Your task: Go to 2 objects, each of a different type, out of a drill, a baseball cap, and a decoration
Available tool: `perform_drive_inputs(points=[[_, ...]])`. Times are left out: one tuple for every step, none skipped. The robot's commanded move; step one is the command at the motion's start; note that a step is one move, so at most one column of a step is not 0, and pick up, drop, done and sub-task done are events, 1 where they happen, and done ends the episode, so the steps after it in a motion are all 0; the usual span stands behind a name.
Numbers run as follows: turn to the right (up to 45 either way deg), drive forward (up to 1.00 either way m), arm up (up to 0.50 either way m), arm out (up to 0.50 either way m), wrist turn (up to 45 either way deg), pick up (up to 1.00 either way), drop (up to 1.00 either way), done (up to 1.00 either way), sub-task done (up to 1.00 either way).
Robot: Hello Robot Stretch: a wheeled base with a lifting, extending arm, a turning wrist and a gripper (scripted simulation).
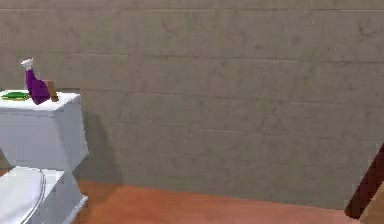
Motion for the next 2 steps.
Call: perform_drive_inputs(points=[[21.0, 0.0, 0.0, 0.0, 0.0, 0.0, 0.0, 0.0, 0.0], [0.0, 0.4, 0.0, 0.0, 0.0, 0.0, 0.0, 0.0, 0.0]])
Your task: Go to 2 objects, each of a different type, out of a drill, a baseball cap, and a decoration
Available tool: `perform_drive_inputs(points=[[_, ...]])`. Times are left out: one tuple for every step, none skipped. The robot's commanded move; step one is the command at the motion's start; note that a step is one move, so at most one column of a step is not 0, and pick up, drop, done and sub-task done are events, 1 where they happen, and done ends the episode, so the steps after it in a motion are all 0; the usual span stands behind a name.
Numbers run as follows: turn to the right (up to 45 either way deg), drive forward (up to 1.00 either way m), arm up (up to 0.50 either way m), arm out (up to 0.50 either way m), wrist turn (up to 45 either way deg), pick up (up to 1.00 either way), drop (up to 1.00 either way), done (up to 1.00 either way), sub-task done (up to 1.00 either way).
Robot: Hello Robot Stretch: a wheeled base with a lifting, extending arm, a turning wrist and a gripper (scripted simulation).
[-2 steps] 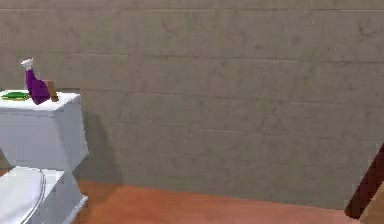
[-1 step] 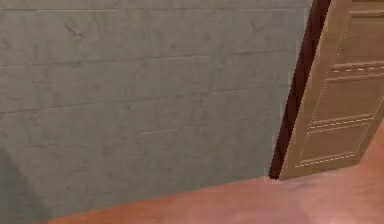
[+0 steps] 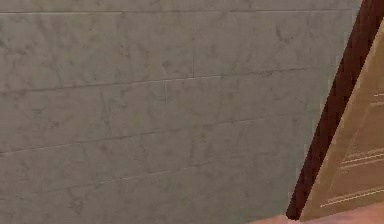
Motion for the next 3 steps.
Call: perform_drive_inputs(points=[[-45.0, 0.0, 0.0, 0.0, 0.0, 0.0, 0.0, 0.0, 0.0], [-45.0, 0.0, 0.0, 0.0, 0.0, 0.0, 0.0, 0.0, 0.0], [-3.0, 0.0, 0.0, 0.0, 0.0, 0.0, 0.0, 0.0, 0.0]])
